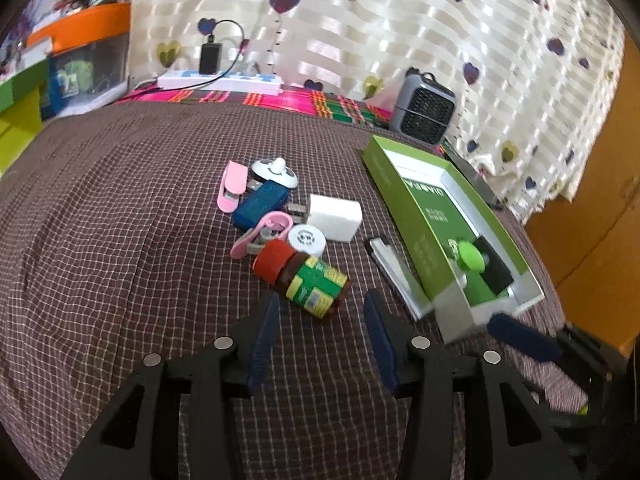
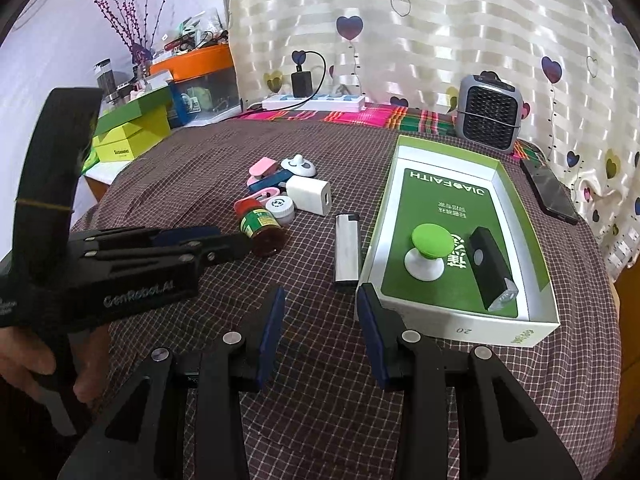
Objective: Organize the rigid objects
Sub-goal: 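Grasp the brown jar with the red cap with the left gripper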
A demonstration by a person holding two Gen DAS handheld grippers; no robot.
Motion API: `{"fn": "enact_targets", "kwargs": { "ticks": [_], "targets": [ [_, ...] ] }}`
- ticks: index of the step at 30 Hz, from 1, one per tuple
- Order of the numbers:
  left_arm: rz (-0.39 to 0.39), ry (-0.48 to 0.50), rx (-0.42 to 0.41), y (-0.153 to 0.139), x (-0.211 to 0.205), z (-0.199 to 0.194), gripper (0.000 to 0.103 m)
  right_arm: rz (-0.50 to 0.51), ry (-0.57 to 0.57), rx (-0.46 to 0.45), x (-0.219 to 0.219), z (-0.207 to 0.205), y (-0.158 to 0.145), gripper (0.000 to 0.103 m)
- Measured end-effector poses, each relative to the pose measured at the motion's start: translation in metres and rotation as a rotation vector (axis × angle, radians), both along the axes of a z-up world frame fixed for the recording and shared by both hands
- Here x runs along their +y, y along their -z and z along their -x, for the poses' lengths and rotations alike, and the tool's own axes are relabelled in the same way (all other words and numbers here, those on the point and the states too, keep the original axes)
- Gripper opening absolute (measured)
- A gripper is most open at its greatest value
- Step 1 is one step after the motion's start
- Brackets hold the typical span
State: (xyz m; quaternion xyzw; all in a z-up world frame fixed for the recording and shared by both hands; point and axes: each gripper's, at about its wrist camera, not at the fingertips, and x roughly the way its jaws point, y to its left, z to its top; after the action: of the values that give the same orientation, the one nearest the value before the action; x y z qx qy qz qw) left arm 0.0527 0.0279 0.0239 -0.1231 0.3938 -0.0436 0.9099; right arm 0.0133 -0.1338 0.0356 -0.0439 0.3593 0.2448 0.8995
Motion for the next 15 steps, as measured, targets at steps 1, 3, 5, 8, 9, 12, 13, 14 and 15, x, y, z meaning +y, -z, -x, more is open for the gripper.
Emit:
{"fn": "enact_targets", "kwargs": {
  "ticks": [1, 3, 5, 8, 9, 12, 13, 14, 15],
  "targets": [
    [0.0, -0.013, 0.003, 0.0, -0.001, -0.004, 0.048, -0.001, 0.0, -0.001, 0.0, 0.0, 0.0, 0.039],
    [0.0, -0.032, 0.01, 0.001, -0.002, -0.01, 0.048, 0.0, 0.001, -0.002, -0.001, -0.002, 0.0, 0.039],
    [0.001, -0.06, 0.03, 0.004, -0.002, -0.018, 0.048, 0.0, 0.004, -0.003, -0.002, -0.003, 0.0, 0.039],
    [-0.001, -0.098, 0.056, 0.012, 0.0, -0.029, 0.05, -0.003, 0.008, -0.005, -0.005, -0.004, 0.0, 0.039],
    [-0.002, -0.105, 0.066, 0.015, 0.001, -0.031, 0.05, -0.003, 0.009, -0.006, -0.005, -0.005, 0.0, 0.039],
    [0.004, -0.106, 0.067, 0.019, 0.006, -0.031, 0.05, -0.004, 0.013, -0.006, -0.007, -0.006, 0.0, 0.039],
    [0.005, -0.109, 0.068, 0.019, 0.008, -0.03, 0.05, -0.003, 0.013, -0.006, -0.007, -0.007, 0.0, 0.039],
    [0.014, -0.108, 0.067, 0.019, 0.011, -0.029, 0.05, -0.003, 0.013, -0.006, -0.007, -0.008, 0.0, 0.039],
    [0.024, -0.108, 0.068, 0.019, 0.015, -0.028, 0.05, -0.002, 0.012, -0.007, -0.006, -0.008, -0.001, 0.039]
  ]
}}
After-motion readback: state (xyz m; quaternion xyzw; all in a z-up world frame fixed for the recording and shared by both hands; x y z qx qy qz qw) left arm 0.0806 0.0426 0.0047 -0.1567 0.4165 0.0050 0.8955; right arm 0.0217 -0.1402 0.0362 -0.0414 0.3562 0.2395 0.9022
